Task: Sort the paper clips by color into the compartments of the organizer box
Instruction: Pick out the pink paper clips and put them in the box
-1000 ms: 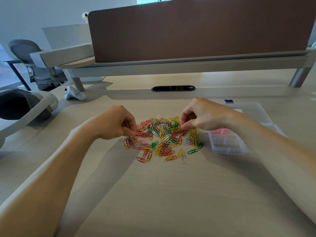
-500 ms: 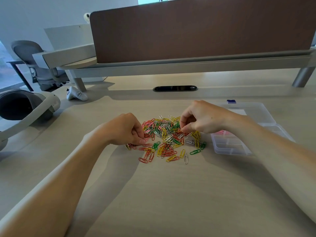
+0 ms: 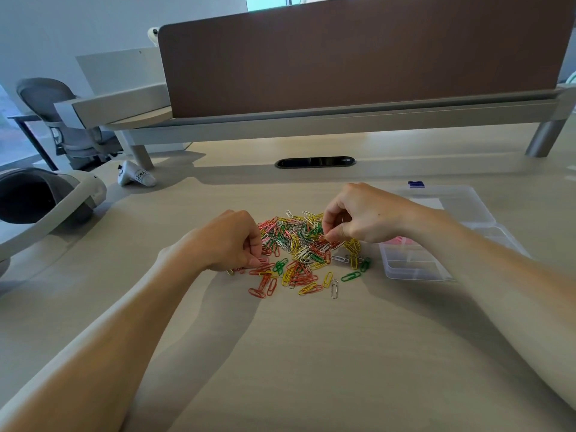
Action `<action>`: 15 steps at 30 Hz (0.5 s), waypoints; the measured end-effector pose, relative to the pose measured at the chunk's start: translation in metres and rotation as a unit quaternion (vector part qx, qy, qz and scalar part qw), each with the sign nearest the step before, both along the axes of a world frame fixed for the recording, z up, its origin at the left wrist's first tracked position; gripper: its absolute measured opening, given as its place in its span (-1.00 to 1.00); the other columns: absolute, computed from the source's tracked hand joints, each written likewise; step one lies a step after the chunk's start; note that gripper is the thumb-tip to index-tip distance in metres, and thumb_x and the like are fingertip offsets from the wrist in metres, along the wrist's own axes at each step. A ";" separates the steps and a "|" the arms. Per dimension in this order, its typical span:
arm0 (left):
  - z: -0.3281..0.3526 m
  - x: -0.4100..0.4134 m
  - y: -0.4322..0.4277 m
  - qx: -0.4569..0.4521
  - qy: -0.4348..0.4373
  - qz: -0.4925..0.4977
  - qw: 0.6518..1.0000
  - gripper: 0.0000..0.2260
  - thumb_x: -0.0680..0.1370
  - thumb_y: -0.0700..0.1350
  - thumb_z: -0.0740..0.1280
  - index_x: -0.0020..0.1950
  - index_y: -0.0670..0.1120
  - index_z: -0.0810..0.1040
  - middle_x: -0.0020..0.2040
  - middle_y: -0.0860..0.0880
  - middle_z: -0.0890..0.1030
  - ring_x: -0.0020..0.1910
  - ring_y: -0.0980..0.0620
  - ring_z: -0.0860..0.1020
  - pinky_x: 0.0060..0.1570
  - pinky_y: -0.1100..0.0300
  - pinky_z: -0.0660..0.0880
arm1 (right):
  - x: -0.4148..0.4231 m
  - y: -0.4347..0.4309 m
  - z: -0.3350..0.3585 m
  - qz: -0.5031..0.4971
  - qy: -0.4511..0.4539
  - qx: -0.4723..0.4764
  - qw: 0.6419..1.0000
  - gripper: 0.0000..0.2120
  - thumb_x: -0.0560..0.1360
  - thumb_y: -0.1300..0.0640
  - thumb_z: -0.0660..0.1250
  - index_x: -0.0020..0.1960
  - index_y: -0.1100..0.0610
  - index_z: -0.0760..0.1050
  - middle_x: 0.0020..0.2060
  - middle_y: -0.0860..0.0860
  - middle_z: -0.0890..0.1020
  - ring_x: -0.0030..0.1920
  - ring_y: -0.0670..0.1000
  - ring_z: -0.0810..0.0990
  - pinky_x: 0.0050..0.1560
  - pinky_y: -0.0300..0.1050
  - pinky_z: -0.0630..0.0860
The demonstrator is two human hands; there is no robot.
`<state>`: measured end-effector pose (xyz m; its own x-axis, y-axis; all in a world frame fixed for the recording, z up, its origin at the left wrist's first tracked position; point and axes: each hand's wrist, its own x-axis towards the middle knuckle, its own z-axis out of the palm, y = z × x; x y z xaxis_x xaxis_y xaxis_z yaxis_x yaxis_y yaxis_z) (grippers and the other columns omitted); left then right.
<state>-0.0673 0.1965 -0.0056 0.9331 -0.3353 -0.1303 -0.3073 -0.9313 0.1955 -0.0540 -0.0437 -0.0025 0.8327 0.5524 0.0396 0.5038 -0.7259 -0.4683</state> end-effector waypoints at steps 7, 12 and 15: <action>0.001 -0.003 -0.003 -0.014 0.022 -0.010 1.000 -0.90 0.45 -0.21 0.45 -0.15 -0.01 0.65 -0.29 0.09 0.64 -0.30 0.20 0.57 -0.21 0.34 0.51 | -0.001 -0.003 0.005 -0.004 0.005 0.008 1.000 -0.88 0.46 0.16 0.46 -0.20 -0.03 0.61 -0.31 -0.17 0.63 -0.31 -0.27 0.56 -0.20 -0.31 0.49; 0.022 0.004 -0.038 -0.092 -0.018 -0.066 0.993 -0.89 0.46 -0.19 0.45 -0.19 0.02 0.62 -0.28 0.06 0.63 -0.31 0.17 0.54 -0.25 0.31 0.48 | -0.002 -0.028 0.015 -0.053 0.022 0.018 0.998 -0.94 0.48 0.14 0.43 -0.17 0.06 0.65 -0.31 -0.09 0.66 -0.30 -0.16 0.60 -0.25 -0.28 0.54; 0.025 0.017 -0.081 -0.140 -0.067 -0.103 0.982 -0.96 0.46 -0.16 0.45 -0.15 -0.03 0.65 -0.23 0.05 0.64 -0.24 0.14 0.58 -0.17 0.27 0.54 | -0.002 -0.053 0.019 -0.105 0.033 0.030 0.994 -0.91 0.49 0.15 0.42 -0.18 0.12 0.64 -0.31 0.02 0.66 -0.32 -0.08 0.59 -0.33 -0.27 0.55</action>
